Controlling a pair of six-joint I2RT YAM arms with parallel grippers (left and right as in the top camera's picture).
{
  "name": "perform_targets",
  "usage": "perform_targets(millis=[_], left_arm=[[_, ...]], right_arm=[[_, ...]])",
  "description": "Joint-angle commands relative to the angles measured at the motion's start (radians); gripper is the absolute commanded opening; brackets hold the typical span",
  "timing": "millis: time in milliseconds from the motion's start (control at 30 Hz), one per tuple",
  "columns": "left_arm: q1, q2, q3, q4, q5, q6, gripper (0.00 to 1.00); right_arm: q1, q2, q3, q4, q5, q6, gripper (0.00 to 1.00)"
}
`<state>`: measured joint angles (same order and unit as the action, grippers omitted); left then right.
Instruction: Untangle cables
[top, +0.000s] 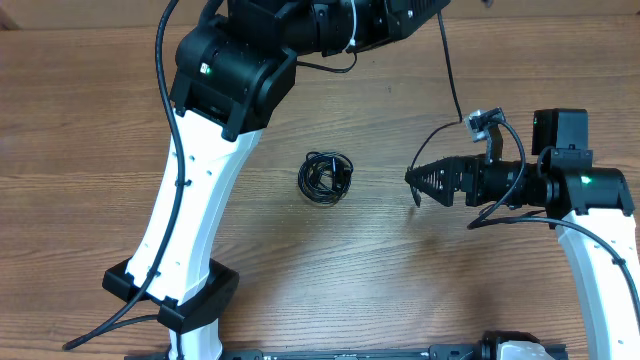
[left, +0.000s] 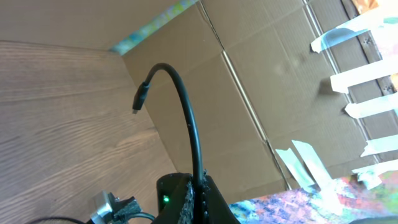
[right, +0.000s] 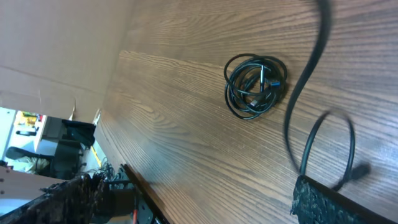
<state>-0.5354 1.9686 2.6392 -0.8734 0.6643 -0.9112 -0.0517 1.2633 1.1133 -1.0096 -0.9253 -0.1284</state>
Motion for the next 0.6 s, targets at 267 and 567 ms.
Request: perform_targets(millis=[267,567], left_arm=[[0.038,-0.031,0.023,-0.029,0.068,0.013,0.04],[0.030,-0.031,0.023,-0.118,0.058,0.066,0.04]], right_arm=[[0.002,0.044,0.006,0.045,0.153,0.061,1.00],[0.002,0.292,0.006,0.100,0.319,0.282,1.00]])
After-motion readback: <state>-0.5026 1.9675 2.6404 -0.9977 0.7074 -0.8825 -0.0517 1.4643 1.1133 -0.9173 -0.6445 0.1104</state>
